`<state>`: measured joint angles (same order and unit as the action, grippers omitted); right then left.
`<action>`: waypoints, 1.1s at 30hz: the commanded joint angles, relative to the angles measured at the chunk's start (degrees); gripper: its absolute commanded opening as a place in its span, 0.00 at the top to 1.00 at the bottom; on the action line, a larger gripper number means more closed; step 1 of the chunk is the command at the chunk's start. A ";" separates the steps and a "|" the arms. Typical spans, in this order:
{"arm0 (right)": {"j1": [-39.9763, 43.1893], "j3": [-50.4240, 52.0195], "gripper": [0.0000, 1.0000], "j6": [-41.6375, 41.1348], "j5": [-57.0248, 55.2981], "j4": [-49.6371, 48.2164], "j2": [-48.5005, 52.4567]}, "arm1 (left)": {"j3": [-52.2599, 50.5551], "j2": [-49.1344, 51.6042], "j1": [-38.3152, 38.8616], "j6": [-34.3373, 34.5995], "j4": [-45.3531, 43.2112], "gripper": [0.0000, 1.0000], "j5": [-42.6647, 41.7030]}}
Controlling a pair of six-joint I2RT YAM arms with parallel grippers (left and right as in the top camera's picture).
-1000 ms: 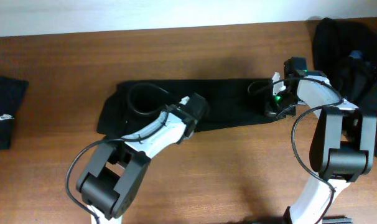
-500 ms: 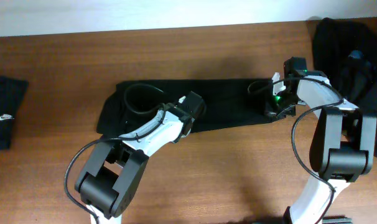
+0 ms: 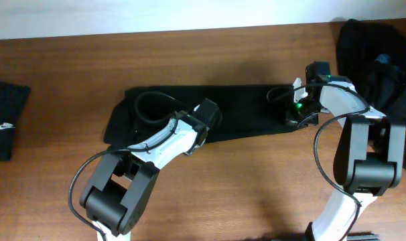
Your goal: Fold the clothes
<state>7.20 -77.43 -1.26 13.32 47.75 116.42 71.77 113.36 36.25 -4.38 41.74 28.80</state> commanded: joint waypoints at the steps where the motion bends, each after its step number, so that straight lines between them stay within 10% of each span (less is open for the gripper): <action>1: -0.07 2.23 0.86 0.39 -1.81 0.13 2.36 | -0.50 -0.83 0.13 -0.44 -0.04 0.42 -2.25; 33: -0.07 2.23 0.80 0.42 -1.84 0.22 2.36 | -0.50 -0.83 0.20 -7.61 -1.95 0.92 -1.81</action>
<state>7.18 -77.43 -1.23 14.00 47.75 116.40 71.77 113.36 36.29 -7.46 40.32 27.38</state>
